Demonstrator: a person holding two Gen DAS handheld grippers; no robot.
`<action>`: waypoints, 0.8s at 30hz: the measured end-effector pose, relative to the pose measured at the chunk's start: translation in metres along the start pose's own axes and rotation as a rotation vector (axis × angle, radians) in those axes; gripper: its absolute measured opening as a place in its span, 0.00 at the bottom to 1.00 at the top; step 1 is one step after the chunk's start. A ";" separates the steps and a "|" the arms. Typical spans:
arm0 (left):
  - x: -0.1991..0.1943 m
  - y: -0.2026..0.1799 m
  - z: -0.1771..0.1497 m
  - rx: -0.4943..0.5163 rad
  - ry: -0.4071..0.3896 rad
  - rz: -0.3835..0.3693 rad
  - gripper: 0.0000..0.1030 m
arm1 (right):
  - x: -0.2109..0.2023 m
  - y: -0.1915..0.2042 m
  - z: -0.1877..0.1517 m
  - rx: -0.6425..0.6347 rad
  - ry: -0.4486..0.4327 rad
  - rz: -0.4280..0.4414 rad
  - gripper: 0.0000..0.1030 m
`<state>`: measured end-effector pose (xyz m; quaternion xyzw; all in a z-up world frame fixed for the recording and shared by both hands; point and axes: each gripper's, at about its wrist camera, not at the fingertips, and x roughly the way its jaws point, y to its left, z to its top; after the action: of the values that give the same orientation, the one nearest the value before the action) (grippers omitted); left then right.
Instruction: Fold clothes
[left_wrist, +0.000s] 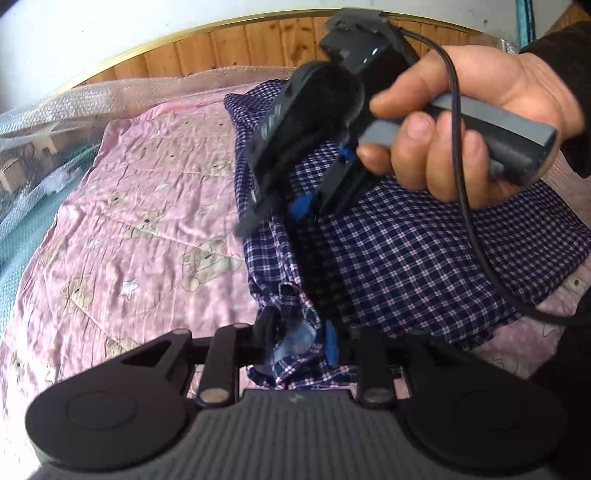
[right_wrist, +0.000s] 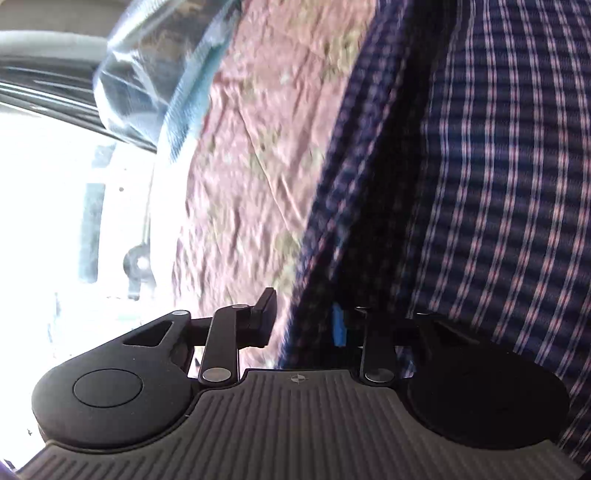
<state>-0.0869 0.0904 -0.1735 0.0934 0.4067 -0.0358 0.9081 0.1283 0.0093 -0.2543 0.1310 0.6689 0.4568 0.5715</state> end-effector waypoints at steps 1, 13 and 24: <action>-0.001 -0.001 -0.001 0.007 0.001 0.000 0.27 | 0.003 0.002 -0.004 -0.013 0.017 -0.014 0.07; 0.011 0.012 0.000 0.040 -0.042 -0.097 0.57 | -0.029 -0.012 -0.004 0.042 -0.007 0.071 0.00; 0.007 -0.027 -0.027 0.027 0.074 0.093 0.03 | -0.012 -0.048 -0.004 0.137 0.008 0.121 0.21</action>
<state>-0.1063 0.0691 -0.2001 0.1257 0.4348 0.0042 0.8917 0.1451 -0.0267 -0.2835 0.2083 0.6918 0.4442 0.5297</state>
